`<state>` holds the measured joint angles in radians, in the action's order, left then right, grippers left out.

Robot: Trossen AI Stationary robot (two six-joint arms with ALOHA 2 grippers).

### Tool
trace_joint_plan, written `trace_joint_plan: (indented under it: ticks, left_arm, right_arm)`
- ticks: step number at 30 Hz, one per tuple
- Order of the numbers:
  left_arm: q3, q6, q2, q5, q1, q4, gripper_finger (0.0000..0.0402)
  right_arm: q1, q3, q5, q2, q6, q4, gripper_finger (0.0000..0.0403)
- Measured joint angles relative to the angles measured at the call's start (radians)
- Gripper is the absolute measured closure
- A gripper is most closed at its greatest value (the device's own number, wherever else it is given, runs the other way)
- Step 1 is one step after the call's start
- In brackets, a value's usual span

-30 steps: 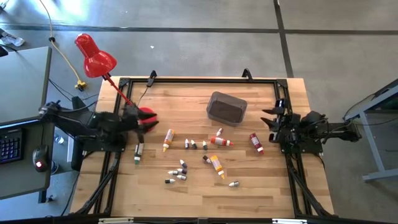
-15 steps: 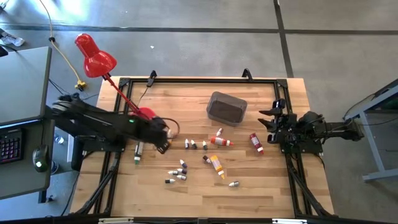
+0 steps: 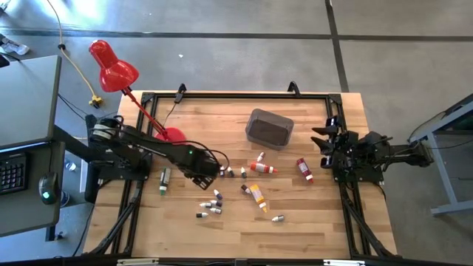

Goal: Pick & Place food coloring
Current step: Put the left large yellow food coloring bottle into the bin

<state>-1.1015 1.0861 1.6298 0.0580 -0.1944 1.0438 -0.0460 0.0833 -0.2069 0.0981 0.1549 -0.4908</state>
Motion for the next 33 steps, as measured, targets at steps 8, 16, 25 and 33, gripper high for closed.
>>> trace_joint_plan:
  ticks: [8, 16, 25, 33]
  left_arm:
    - [0.0, 0.054, 0.005, 0.087, 0.026, -0.036, 0.0222]
    - [0.002, 0.068, 0.027, 0.084, 0.044, -0.025, 0.0222]
    - [0.064, 0.083, 0.053, 0.034, 0.036, -0.118, 0.0222]
    - [0.12, 0.08, 0.05, 0.029, 0.037, -0.219, 0.0223]
  right_arm:
    - [0.0, -0.001, -0.004, 0.014, 0.007, 0.015, 0.0257]
    - [0.0, -0.001, -0.004, 0.015, 0.003, 0.027, 0.0257]
    - [0.0, -0.001, -0.004, 0.02, 0.002, 0.027, 0.0257]
    - [0.0, -0.001, -0.004, 0.02, 0.002, 0.023, 0.0257]
